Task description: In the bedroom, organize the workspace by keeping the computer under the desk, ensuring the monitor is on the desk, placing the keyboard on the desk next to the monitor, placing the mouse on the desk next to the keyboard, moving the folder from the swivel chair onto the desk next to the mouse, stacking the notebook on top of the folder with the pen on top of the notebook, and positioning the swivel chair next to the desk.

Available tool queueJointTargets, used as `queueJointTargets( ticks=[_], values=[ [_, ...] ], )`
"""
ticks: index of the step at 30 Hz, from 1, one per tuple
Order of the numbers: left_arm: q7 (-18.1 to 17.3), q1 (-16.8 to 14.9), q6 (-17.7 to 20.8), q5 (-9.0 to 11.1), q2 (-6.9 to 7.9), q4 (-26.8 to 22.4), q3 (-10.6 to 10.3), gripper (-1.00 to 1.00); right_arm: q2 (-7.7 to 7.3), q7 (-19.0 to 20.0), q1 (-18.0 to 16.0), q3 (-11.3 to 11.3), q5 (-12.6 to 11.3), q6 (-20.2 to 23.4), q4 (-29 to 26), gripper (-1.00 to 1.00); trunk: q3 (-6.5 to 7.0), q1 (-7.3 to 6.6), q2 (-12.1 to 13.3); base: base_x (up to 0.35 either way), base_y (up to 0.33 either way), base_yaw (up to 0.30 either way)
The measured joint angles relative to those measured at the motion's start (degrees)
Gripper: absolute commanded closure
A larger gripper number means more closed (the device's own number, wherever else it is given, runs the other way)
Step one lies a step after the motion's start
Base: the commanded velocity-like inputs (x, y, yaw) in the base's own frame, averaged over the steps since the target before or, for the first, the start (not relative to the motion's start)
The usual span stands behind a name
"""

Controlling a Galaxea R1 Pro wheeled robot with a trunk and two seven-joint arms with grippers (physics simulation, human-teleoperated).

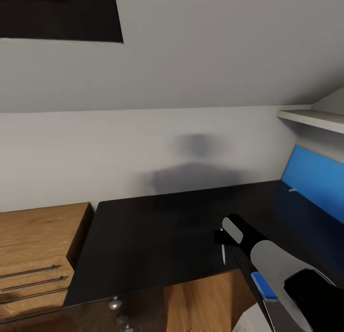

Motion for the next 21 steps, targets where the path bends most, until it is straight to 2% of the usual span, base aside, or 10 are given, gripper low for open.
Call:
queueJointTargets(
  ticks=[13,21],
  values=[
    [0.05,0.00,-0.27,0.01,0.00,0.00,0.00,-1.00,-0.44,0.18,0.14,0.00,0.15,-0.69,-0.32,1.00,2.35,-2.85,5.23,-0.307,0.000,-0.005],
    [0.06,0.00,-0.34,0.01,-0.02,0.00,0.00,-1.00,-1.28,0.16,0.17,0.05,0.17,-0.81,-0.27,1.00,3.79,-4.62,8.44,-0.318,-0.006,0.000]
  ],
)
